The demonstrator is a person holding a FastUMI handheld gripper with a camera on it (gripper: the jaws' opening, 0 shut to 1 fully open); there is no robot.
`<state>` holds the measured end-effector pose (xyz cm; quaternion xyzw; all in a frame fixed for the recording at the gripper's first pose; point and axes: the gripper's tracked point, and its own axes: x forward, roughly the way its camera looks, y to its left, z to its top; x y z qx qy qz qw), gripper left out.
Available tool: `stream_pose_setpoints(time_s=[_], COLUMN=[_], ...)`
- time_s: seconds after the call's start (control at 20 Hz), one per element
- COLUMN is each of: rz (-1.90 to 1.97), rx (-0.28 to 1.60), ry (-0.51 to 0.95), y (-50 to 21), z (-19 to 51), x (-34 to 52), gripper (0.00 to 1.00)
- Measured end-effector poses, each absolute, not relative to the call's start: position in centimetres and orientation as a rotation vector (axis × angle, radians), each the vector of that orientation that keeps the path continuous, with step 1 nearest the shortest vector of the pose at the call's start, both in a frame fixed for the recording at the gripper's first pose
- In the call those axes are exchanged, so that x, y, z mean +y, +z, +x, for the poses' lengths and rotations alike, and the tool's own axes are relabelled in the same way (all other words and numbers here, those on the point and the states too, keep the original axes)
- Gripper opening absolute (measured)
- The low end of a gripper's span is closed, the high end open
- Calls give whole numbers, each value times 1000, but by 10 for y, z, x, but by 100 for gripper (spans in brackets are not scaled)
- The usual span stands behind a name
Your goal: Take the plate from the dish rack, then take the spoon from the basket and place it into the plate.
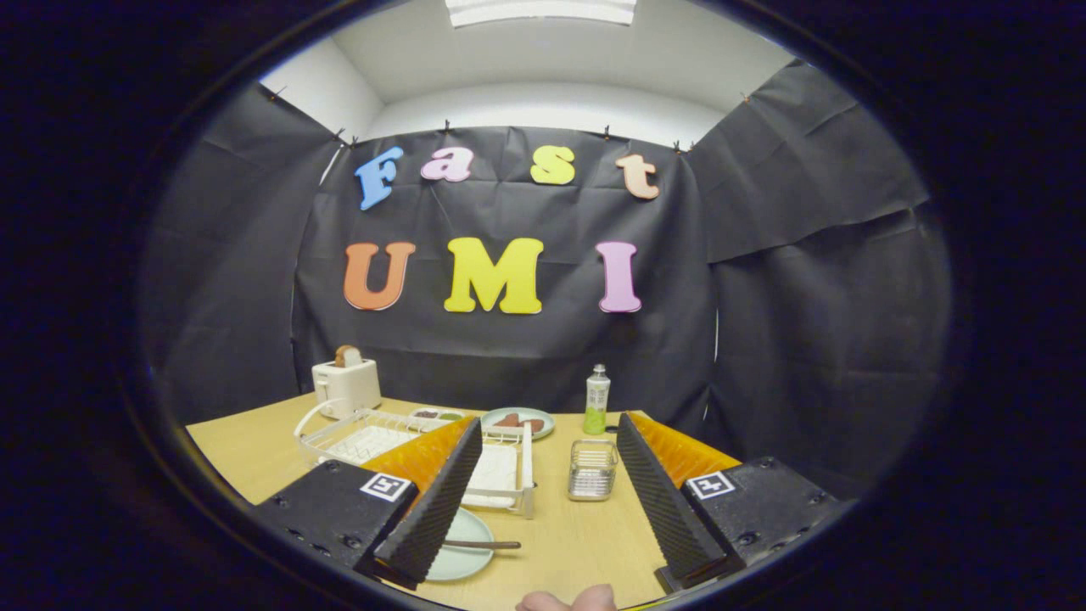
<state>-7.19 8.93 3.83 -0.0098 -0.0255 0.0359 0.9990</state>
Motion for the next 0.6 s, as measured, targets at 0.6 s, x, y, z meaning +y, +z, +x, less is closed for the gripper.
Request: stream_pose_setpoints(time_s=[0.6], rz=[-14], rx=[-85], ry=[103], y=[31], z=[-87], x=[119], gripper=[100])
